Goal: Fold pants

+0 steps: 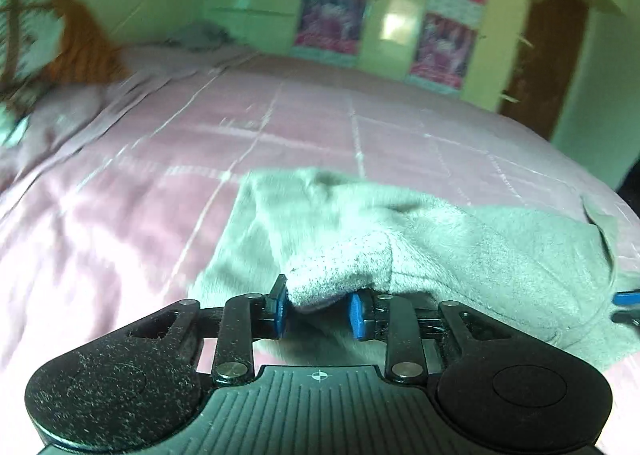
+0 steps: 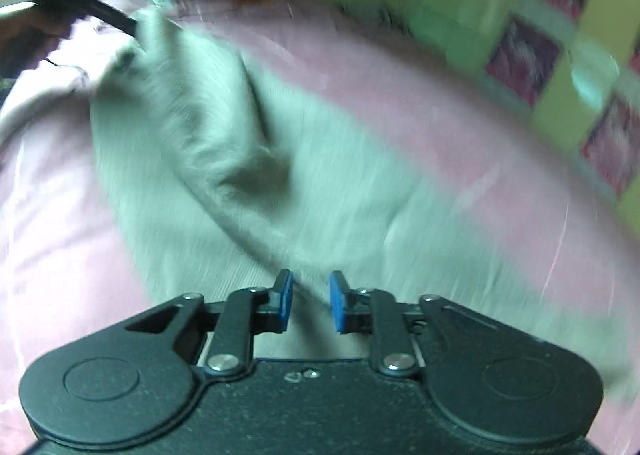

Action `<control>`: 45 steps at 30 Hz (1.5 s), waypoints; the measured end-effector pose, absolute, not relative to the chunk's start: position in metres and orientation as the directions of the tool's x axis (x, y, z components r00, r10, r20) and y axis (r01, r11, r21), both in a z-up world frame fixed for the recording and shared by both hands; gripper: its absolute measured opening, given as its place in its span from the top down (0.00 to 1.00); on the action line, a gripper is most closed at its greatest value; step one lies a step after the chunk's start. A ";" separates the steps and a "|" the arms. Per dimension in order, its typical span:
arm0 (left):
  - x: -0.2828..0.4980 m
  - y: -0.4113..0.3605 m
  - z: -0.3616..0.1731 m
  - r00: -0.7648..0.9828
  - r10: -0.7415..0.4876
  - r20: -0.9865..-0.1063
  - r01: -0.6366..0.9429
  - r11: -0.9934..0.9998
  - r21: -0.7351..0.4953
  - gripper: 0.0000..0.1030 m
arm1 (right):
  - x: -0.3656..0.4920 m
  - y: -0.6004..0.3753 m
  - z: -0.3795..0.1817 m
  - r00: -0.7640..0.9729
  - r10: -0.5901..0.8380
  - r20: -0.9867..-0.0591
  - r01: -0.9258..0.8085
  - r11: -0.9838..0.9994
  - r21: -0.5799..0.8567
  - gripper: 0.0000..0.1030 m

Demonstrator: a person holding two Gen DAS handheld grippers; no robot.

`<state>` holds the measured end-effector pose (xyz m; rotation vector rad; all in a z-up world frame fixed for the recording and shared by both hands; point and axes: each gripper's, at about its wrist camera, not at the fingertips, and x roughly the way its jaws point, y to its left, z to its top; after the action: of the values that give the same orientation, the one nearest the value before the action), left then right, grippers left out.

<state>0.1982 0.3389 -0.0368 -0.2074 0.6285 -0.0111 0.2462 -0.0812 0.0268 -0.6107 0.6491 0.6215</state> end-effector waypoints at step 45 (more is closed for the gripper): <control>0.215 0.381 -0.063 0.748 -0.165 -0.642 -0.302 0.777 -0.552 0.83 | 0.228 -0.170 -0.021 0.645 0.425 -0.635 -0.117 0.876 0.468 0.93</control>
<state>0.2153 0.3808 -0.0629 -0.6925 0.7363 0.0817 0.2282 -0.1700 -0.0207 0.4090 0.8162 0.3182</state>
